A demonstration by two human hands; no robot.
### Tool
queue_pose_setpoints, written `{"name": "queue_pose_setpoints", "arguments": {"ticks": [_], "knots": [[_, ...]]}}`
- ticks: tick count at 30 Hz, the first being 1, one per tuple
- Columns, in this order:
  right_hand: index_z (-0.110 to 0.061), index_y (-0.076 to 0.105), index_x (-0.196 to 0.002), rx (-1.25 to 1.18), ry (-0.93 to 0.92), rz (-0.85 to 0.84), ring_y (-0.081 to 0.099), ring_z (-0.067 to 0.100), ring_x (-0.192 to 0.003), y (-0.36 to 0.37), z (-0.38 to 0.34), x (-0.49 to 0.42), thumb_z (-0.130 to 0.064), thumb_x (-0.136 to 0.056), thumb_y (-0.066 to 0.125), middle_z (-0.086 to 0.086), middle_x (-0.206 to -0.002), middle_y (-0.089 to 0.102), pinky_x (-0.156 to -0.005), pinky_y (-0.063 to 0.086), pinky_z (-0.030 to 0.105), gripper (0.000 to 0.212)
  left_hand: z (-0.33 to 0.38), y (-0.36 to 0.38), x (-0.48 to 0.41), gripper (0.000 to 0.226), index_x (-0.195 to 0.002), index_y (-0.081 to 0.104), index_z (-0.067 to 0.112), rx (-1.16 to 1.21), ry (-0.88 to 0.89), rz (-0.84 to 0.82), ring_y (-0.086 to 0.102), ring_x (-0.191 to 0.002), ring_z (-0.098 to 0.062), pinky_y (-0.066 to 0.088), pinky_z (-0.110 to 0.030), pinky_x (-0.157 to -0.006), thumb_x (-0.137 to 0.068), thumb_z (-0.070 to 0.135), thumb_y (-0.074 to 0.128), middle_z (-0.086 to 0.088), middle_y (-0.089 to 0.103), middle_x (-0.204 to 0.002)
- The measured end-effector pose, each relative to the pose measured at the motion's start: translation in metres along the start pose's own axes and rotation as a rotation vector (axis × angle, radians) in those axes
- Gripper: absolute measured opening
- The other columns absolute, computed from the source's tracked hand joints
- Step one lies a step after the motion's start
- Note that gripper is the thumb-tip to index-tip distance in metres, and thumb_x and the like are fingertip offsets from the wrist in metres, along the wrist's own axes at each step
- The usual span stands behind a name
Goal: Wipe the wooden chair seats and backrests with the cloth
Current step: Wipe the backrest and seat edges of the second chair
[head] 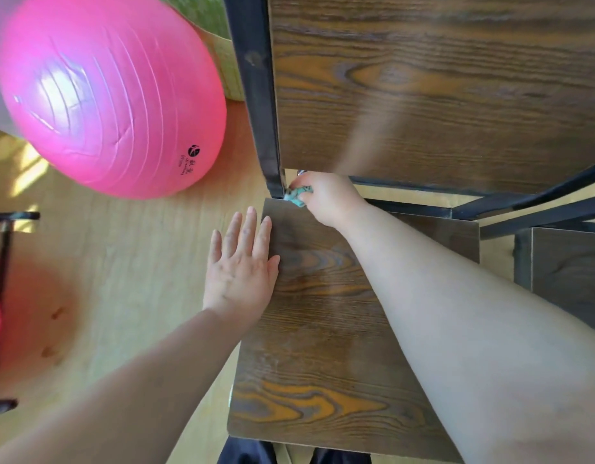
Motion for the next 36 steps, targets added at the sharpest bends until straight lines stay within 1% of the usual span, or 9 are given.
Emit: {"name": "queue_pose_setpoints", "arguments": {"ticks": [4, 12, 18, 22, 25, 29, 31, 33, 36], "knots": [[-0.018, 0.070, -0.116, 0.114, -0.090, 0.076, 0.059, 0.028, -0.100, -0.003, -0.011, 0.012, -0.007, -0.092, 0.056, 0.009, -0.112, 0.065, -0.090, 0.051, 0.040, 0.030, -0.008, -0.002, 0.009, 0.064, -0.158, 0.003, 0.020, 0.016, 0.014, -0.001, -0.002, -0.153, -0.025, 0.007, -0.051, -0.123, -0.102, 0.046, 0.019, -0.005, 0.001, -0.167], [-0.014, 0.070, -0.117, -0.040, -0.033, 0.297, 0.057, 0.025, -0.103, 0.021, -0.026, 0.045, -0.009, -0.093, 0.059, 0.006, -0.118, 0.057, -0.092, 0.047, 0.031, 0.028, -0.030, 0.003, 0.034, 0.064, -0.157, -0.004, 0.021, 0.029, 0.028, -0.010, -0.004, -0.153, -0.025, 0.006, -0.051, -0.123, -0.102, 0.047, 0.014, -0.005, 0.000, -0.167], [-0.016, 0.071, -0.117, -0.064, -0.102, 0.256, 0.057, 0.022, -0.104, 0.070, -0.055, 0.077, -0.007, -0.092, 0.061, 0.003, -0.117, 0.058, -0.094, 0.046, 0.025, 0.029, -0.054, 0.013, 0.061, 0.064, -0.156, -0.011, 0.022, -0.004, 0.024, -0.050, -0.009, -0.153, -0.024, 0.004, -0.050, -0.123, -0.100, 0.049, 0.007, -0.003, -0.007, -0.167], [-0.018, 0.074, -0.110, -0.046, -0.133, 0.211, 0.058, 0.023, -0.104, 0.095, -0.059, 0.111, -0.004, -0.090, 0.062, 0.000, -0.115, 0.060, -0.093, 0.050, 0.032, 0.026, -0.068, 0.016, 0.083, 0.064, -0.154, -0.017, 0.022, -0.017, 0.027, -0.083, -0.013, -0.152, -0.023, 0.001, -0.049, -0.123, -0.101, 0.049, 0.006, -0.002, -0.012, -0.166], [-0.016, 0.076, -0.103, -0.098, -0.213, 0.176, 0.061, 0.028, -0.096, 0.123, -0.055, 0.162, 0.000, -0.087, 0.062, 0.003, -0.105, 0.063, -0.084, 0.052, 0.037, 0.027, -0.078, 0.016, 0.100, 0.064, -0.151, -0.023, 0.023, -0.027, 0.037, -0.106, -0.016, -0.152, -0.022, 0.000, -0.049, -0.123, -0.101, 0.049, 0.007, -0.001, -0.016, -0.165], [-0.017, 0.076, -0.106, -0.147, -0.243, 0.007, 0.057, 0.020, -0.097, 0.161, -0.047, 0.227, -0.002, -0.089, 0.062, -0.001, -0.105, 0.060, -0.089, 0.050, 0.036, 0.026, -0.080, 0.011, 0.119, 0.063, -0.148, -0.025, 0.022, -0.041, 0.067, -0.132, -0.019, -0.151, -0.022, -0.001, -0.049, -0.123, -0.102, 0.048, 0.009, -0.002, -0.018, -0.164], [-0.019, 0.074, -0.109, -0.186, -0.234, -0.059, 0.055, 0.014, -0.100, 0.162, -0.043, 0.232, -0.003, -0.091, 0.061, -0.004, -0.106, 0.057, -0.093, 0.047, 0.029, 0.027, -0.072, 0.008, 0.124, 0.064, -0.147, -0.028, 0.022, -0.056, 0.077, -0.147, -0.019, -0.151, -0.023, 0.000, -0.049, -0.123, -0.102, 0.048, 0.009, -0.003, -0.019, -0.164], [-0.018, 0.073, -0.110, -0.244, -0.179, 0.035, 0.055, 0.011, -0.094, 0.141, -0.034, 0.222, -0.003, -0.089, 0.064, -0.005, -0.104, 0.056, -0.088, 0.043, 0.016, 0.028, -0.061, 0.005, 0.122, 0.063, -0.147, -0.028, 0.023, -0.044, 0.089, -0.150, -0.019, -0.151, -0.023, 0.000, -0.049, -0.123, -0.101, 0.048, 0.008, -0.002, -0.019, -0.164], [-0.016, 0.074, -0.109, -0.310, 0.049, 0.436, 0.059, 0.015, -0.090, 0.080, 0.006, 0.202, -0.003, -0.084, 0.067, 0.001, -0.102, 0.059, -0.082, 0.036, 0.008, 0.029, -0.041, -0.001, 0.110, 0.063, -0.153, -0.019, 0.023, -0.017, 0.099, -0.117, -0.015, -0.152, -0.022, -0.001, -0.049, -0.123, -0.102, 0.047, 0.009, -0.001, -0.015, -0.165]]}}
Point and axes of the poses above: each hand's wrist, its own x-axis away from the middle knuckle, its own y-axis out of the palm, z = x × y, the point moved 3 cm from there along -x, towards the middle knuckle
